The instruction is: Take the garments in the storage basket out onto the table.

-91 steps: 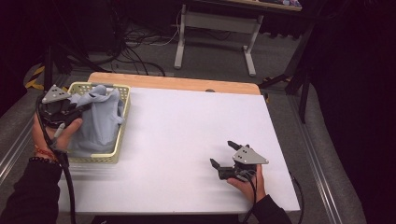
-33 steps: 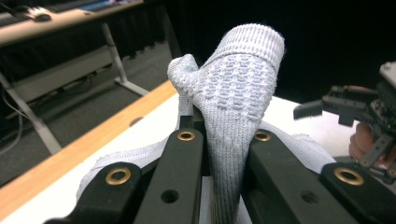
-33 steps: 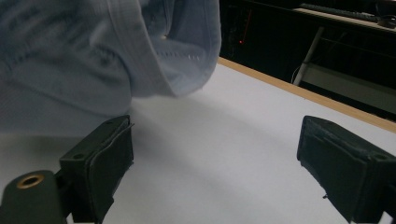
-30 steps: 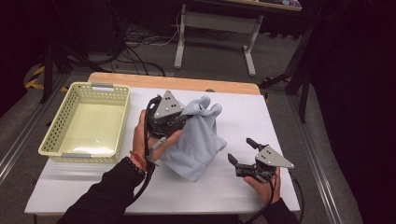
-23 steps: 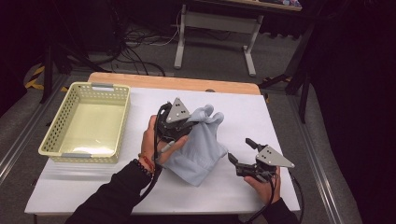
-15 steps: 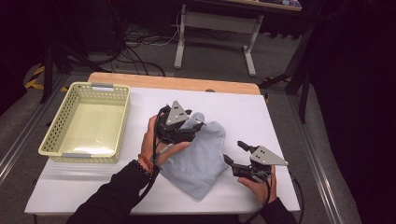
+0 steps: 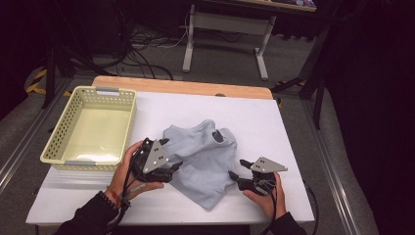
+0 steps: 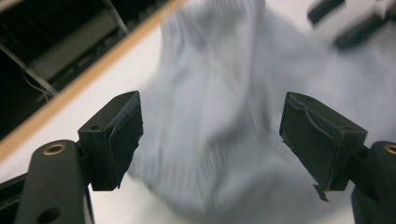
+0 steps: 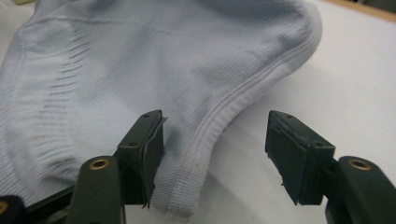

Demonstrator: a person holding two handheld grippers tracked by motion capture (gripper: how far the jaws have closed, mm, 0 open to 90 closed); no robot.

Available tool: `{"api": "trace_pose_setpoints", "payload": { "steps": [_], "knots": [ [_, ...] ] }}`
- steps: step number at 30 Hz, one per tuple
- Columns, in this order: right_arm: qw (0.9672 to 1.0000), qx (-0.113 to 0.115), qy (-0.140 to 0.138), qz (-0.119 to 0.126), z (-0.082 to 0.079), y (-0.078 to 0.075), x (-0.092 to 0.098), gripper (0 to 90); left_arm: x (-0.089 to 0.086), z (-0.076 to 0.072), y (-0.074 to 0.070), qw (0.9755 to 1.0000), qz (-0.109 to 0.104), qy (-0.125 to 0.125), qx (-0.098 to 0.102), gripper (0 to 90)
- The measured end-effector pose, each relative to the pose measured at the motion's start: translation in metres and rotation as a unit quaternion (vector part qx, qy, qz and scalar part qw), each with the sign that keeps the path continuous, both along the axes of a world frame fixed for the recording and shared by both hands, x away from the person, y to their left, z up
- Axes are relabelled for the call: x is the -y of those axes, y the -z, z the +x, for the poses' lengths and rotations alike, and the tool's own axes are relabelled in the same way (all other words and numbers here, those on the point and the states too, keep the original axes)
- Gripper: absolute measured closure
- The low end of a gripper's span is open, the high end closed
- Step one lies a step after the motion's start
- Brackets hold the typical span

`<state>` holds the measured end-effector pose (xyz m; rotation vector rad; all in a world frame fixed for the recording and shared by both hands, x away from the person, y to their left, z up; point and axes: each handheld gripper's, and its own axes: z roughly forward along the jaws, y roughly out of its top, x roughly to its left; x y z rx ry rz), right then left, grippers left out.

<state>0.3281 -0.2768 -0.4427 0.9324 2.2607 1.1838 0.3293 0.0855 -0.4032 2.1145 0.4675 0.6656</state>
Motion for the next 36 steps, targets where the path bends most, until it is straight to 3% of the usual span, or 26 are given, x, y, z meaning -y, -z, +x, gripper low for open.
{"api": "trace_pose_setpoints", "payload": {
  "steps": [2, 3, 5, 8, 12, 15, 16, 18, 21, 22, 24, 27, 29, 32, 34, 36],
  "knots": [
    [1.0000, -0.005, -0.001, -0.002, -0.001, 0.000, 0.000, 39.7, -0.003, -0.002, 0.008, 0.9999, 0.009, 0.002, -0.010, 22.3],
    [0.9999, -0.011, 0.000, -0.003, -0.002, 0.001, -0.001, 40.1, -0.006, -0.002, 0.020, 0.9995, 0.025, 0.004, -0.020, 22.3],
    [0.9996, -0.026, -0.006, -0.007, -0.008, -0.001, -0.004, 39.9, -0.008, -0.002, 0.031, 0.9984, 0.050, 0.007, -0.027, 23.0],
    [0.9996, -0.024, -0.012, -0.008, -0.012, -0.004, -0.004, 38.6, -0.005, 0.001, 0.041, 0.9974, 0.060, 0.007, -0.038, 23.6],
    [0.9995, -0.015, -0.027, 0.009, -0.021, -0.012, -0.003, 36.5, -0.004, 0.010, 0.048, 0.9970, 0.052, -0.001, -0.057, 25.3],
    [0.9993, -0.027, -0.027, -0.007, -0.021, -0.004, -0.004, 37.8, -0.003, 0.018, 0.056, 0.9950, 0.057, -0.007, -0.082, 30.4],
    [0.9992, -0.029, -0.025, -0.013, -0.020, -0.002, -0.005, 38.8, -0.003, 0.018, 0.056, 0.9950, 0.057, -0.007, -0.082, 32.7],
    [0.9989, -0.038, -0.025, -0.010, -0.016, 0.005, -0.004, 46.6, -0.003, 0.023, 0.061, 0.9926, 0.040, -0.003, -0.115, 40.4],
    [0.9984, -0.046, -0.031, -0.011, -0.013, 0.009, -0.004, 52.8, -0.005, 0.026, 0.061, 0.9913, 0.031, -0.002, -0.128, 45.4],
    [0.9983, -0.046, -0.036, -0.011, -0.013, 0.009, -0.004, 57.5, -0.006, 0.027, 0.061, 0.9907, 0.028, 0.004, -0.133, 50.9],
    [0.9983, -0.029, -0.046, -0.021, -0.015, 0.008, -0.006, 67.4, -0.005, 0.026, 0.060, 0.9905, 0.033, 0.001, -0.134, 69.6],
    [0.9987, -0.014, -0.042, -0.026, -0.016, 0.005, -0.005, 70.7, -0.004, 0.024, 0.057, 0.9903, 0.033, 0.004, -0.135, 77.9],
    [0.9989, -0.005, -0.037, -0.027, -0.017, 0.002, -0.004, 70.9, -0.002, 0.022, 0.054, 0.9903, 0.032, 0.006, -0.135, 78.2],
    [0.9992, 0.035, -0.004, -0.019, -0.021, -0.010, 0.003, 72.4, 0.000, 0.011, 0.040, 0.9931, 0.016, 0.015, -0.116, 77.8],
    [0.9985, 0.054, 0.013, -0.007, -0.023, -0.016, 0.009, 72.8, -0.002, 0.002, 0.025, 0.9953, -0.011, 0.016, -0.095, 72.7],
    [0.9971, 0.071, 0.029, 0.003, -0.024, -0.021, 0.015, 73.4, -0.006, -0.004, 0.013, 0.9958, -0.037, 0.015, -0.082, 68.6]
  ]
}}
